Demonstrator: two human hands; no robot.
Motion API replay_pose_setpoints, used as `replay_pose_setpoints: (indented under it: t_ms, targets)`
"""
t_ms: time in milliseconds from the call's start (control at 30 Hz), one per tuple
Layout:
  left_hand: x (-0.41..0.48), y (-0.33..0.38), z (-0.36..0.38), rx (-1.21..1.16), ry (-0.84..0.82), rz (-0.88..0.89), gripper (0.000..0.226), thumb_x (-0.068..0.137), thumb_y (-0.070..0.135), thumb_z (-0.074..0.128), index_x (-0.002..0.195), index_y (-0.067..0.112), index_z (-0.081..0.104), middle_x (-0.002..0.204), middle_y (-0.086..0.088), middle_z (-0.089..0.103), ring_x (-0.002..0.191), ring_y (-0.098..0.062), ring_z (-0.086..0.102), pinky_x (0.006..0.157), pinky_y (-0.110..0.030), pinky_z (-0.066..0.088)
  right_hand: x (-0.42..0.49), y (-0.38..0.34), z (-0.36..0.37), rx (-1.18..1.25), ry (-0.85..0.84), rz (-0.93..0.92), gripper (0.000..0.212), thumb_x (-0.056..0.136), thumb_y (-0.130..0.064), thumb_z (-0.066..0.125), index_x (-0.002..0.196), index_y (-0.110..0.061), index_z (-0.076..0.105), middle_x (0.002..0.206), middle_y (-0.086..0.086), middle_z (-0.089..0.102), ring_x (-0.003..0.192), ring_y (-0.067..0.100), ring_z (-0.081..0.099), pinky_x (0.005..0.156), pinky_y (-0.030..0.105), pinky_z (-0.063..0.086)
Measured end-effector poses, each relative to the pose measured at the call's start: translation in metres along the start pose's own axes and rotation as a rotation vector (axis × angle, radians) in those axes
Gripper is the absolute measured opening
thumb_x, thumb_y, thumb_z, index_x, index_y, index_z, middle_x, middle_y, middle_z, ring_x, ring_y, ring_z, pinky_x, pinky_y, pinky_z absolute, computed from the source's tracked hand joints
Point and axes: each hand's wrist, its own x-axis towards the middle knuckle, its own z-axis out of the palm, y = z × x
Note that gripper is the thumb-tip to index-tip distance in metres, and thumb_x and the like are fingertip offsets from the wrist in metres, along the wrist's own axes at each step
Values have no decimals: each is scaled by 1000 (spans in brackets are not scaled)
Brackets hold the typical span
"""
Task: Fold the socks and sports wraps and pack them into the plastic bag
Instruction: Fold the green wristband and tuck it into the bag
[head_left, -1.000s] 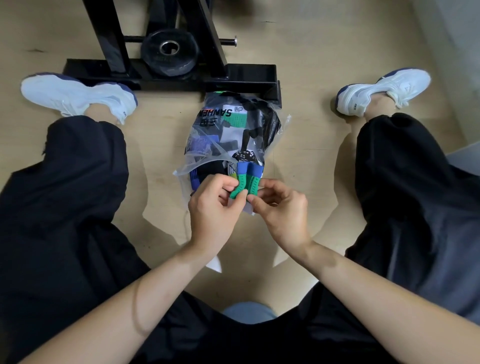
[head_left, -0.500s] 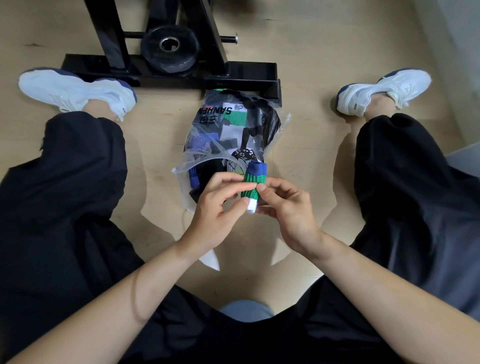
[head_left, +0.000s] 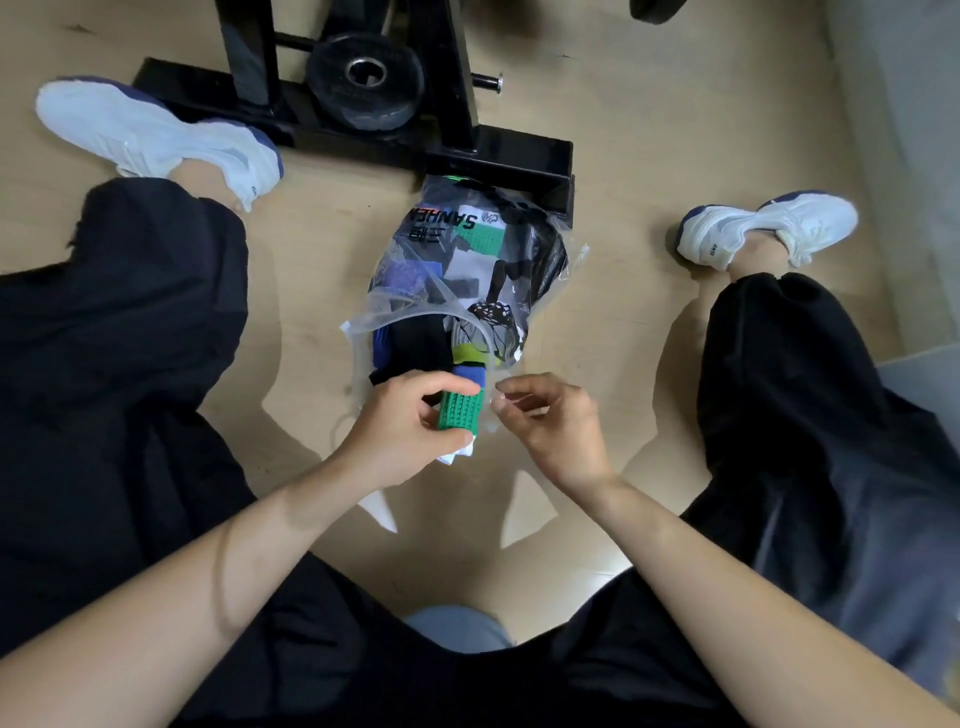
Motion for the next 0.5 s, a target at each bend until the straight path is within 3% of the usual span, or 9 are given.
replay_pose_setpoints:
  t_ms: [67,133,233,333,433,500]
  targets:
    - [2,-4,-6,-8,3,-58,44,75,-1,82,111,23,74,92,-1,70,60,-5,70,54,-12,48,9,2,0,-166,-11,-191,21,85,-16,77,106,-20,75,109,-2,63,89,8,63,76,22,52]
    - [3,-6,-11,-6,29,-85,43,76,-2,80,111,22,73,79,8,70,55,-5,70,52,-9,45,23,0,0,-319,-49,-367,31,84,-16,76,115,-19,73,122,5,55,104,16,58,87,24,49]
    - [8,-14,-15,31,64,-110,42,77,1,78,111,25,72,82,7,73,58,-11,73,59,-14,52,49,-7,3,-573,-159,-493,40,84,-16,75,123,-21,68,133,11,48,113,29,53,100,32,43]
    - [16,-26,-13,39,60,-109,44,75,5,77,110,31,71,96,-4,72,57,-17,73,72,-36,62,75,-21,8,-737,-280,-446,52,84,-10,73,133,-19,58,132,11,47,111,36,57,95,44,51]
    - [25,-34,-5,92,121,-59,45,73,8,79,109,34,71,108,-1,68,61,-14,71,70,-30,58,96,-35,13,-740,-322,-409,66,75,9,57,133,-21,51,121,6,47,94,38,61,81,48,54]
    - [33,-36,1,151,196,-15,48,71,12,82,113,32,73,114,4,64,78,-14,68,79,-32,55,108,-41,14,-669,-309,-441,75,67,16,46,131,-24,53,119,4,46,92,36,60,79,48,54]
